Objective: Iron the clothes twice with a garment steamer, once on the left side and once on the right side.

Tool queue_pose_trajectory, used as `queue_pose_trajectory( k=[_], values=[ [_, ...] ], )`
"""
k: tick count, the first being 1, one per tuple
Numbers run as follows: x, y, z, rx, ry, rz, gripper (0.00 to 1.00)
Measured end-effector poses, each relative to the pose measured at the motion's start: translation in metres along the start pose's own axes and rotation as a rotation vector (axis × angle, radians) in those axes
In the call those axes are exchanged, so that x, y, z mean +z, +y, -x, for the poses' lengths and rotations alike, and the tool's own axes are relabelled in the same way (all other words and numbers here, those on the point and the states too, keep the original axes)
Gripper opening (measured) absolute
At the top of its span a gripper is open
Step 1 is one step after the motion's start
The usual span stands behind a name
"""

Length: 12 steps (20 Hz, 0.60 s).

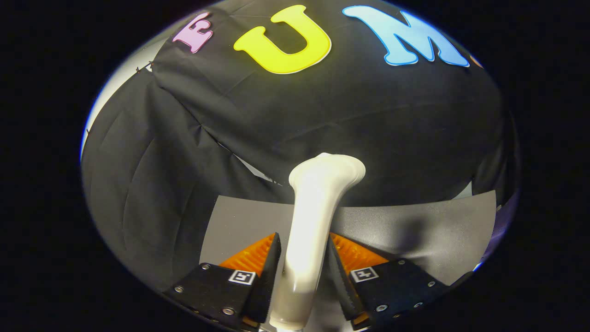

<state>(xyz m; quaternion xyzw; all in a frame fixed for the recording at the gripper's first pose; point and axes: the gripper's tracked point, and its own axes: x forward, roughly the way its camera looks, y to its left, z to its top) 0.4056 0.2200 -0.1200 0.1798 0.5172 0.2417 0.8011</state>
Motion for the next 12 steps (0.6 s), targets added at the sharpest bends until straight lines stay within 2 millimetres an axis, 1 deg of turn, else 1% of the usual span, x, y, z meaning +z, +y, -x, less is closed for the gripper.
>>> queue_pose_trajectory(
  k=[1, 2, 4, 5, 7, 9, 12],
  values=[
    [-0.001, 0.000, 0.000, 0.007, -0.005, 0.004, 0.48],
    [-0.003, -0.002, 0.003, 0.015, -0.016, 0.004, 0.45],
    [-0.003, 0.003, 0.010, 0.046, -0.029, 0.008, 0.39],
    [-0.002, 0.008, 0.016, 0.063, -0.047, 0.014, 0.37],
    [0.001, 0.017, 0.032, 0.084, -0.092, 0.046, 0.37],
    [-0.004, 0.022, 0.056, 0.073, -0.153, 0.077, 0.37],
    [-0.022, 0.020, 0.100, 0.039, -0.224, 0.117, 0.37]
  ],
)
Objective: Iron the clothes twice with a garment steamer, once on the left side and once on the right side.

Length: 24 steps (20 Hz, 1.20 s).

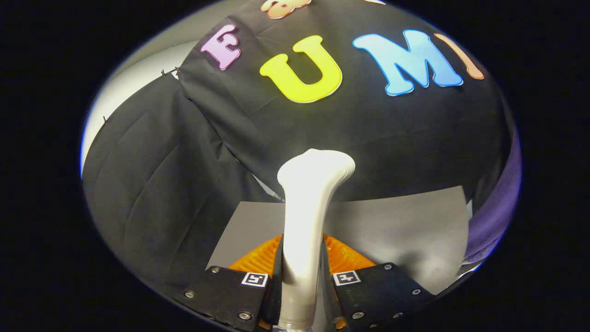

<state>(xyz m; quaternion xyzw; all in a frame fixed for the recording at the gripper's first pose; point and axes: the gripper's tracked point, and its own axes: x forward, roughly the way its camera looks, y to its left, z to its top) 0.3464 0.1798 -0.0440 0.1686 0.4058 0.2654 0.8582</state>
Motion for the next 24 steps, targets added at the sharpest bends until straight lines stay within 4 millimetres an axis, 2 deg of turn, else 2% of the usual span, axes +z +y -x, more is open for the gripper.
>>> queue_pose_trajectory(
  k=[2, 5, 9, 14, 17, 24],
  values=[
    [-0.009, -0.004, 0.035, -0.022, -0.049, 0.031, 0.37],
    [-0.013, -0.001, 0.090, -0.042, -0.174, 0.069, 0.37],
    [-0.046, 0.003, 0.145, -0.036, -0.225, 0.065, 0.37],
    [-0.097, -0.009, 0.200, -0.075, -0.226, 0.091, 0.37],
    [-0.119, -0.014, 0.233, -0.109, -0.296, 0.116, 0.37],
    [-0.192, -0.020, 0.281, -0.147, -0.381, 0.143, 0.37]
  ],
)
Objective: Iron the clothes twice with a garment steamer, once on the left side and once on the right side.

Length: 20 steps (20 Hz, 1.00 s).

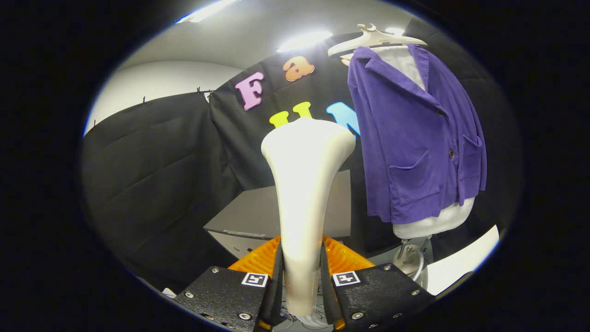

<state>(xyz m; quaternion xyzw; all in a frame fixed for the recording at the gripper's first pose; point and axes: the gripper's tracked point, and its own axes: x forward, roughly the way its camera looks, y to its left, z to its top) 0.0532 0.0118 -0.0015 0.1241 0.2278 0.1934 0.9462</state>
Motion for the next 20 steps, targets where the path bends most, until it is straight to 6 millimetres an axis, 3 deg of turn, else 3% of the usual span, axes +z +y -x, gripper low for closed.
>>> queue_pose_trajectory(
  k=[4, 8, 12, 20],
  values=[
    [-0.023, -0.003, 0.023, 0.000, -0.018, 0.020, 0.37],
    [-0.011, -0.010, 0.033, -0.011, -0.065, 0.024, 0.36],
    [0.023, -0.021, 0.034, -0.035, -0.128, 0.036, 0.36],
    [0.123, -0.048, 0.014, -0.076, -0.271, 0.038, 0.36]
  ],
)
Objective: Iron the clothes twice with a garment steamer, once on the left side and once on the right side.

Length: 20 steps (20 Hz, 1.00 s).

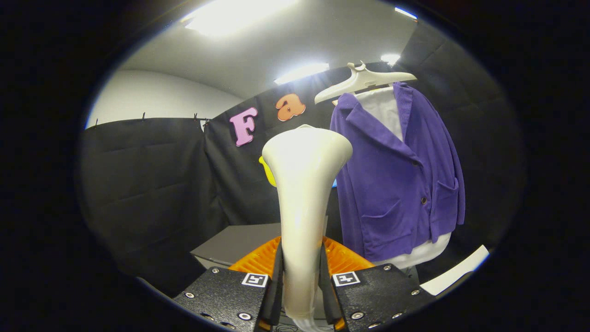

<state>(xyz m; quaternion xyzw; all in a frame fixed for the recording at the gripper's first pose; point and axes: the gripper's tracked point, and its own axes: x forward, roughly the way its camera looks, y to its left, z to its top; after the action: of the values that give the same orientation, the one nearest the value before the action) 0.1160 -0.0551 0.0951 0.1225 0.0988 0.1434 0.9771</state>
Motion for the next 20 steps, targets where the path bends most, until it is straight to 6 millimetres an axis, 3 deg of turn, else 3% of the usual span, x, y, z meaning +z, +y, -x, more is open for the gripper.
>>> queue_pose_trajectory(
  k=[5, 10, 15, 20],
  values=[
    [0.049, -0.027, -0.033, -0.053, -0.079, -0.017, 0.37],
    [0.085, -0.064, -0.062, -0.129, -0.137, -0.015, 0.36],
    [0.098, -0.093, -0.098, -0.187, -0.167, -0.043, 0.36],
    [0.077, -0.120, -0.125, -0.254, -0.129, -0.080, 0.36]
  ],
)
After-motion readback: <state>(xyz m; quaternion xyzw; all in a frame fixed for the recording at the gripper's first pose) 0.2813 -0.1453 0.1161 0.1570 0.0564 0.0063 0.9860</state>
